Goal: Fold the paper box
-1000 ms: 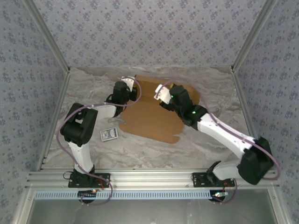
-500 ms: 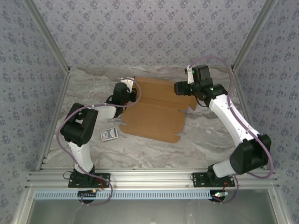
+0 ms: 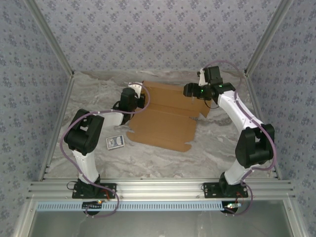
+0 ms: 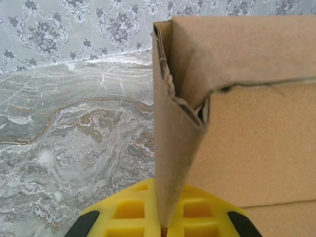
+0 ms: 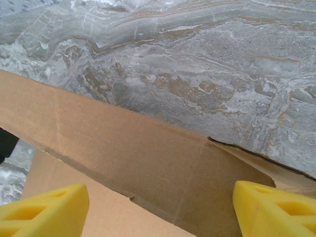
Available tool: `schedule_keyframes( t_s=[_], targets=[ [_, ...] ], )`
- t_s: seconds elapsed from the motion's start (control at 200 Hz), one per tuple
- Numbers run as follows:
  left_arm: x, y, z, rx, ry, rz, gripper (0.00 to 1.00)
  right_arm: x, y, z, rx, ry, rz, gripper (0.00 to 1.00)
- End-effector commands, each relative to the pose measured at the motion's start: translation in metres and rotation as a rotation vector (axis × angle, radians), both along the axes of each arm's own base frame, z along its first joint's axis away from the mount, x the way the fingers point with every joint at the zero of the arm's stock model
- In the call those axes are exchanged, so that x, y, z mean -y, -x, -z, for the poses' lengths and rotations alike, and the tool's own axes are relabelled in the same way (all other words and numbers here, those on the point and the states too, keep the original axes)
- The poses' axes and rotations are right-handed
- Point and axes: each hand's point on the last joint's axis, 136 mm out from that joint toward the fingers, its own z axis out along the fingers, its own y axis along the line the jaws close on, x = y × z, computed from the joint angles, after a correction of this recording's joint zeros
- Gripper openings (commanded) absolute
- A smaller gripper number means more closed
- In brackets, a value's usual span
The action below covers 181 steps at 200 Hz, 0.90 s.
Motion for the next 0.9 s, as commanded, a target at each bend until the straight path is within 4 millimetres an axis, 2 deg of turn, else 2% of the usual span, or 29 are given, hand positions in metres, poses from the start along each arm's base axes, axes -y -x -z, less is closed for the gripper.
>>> schedule_keyframes(
  t_s=[0.0,0.305,0.665,0.899],
  targets=[
    [0.003,-0.003,-0.037,0.079,0.059,-0.009,0.00,-0.007,-0.003,-0.002,-0.001,-0.097,0.035,0.75],
    [0.004,-0.003,-0.037,0.082,0.058,-0.004,0.00,-0.012,-0.020,-0.008,0.036,-0.261,0.133,0.66],
    [0.006,0.001,-0.036,0.076,0.064,0.005,0.00,-0.007,-0.028,0.001,0.042,-0.361,0.255,0.34],
    [0.016,0.005,-0.037,0.071,0.063,0.016,0.00,-0.002,-0.035,-0.006,0.085,-0.404,0.319,0.25]
  ],
)
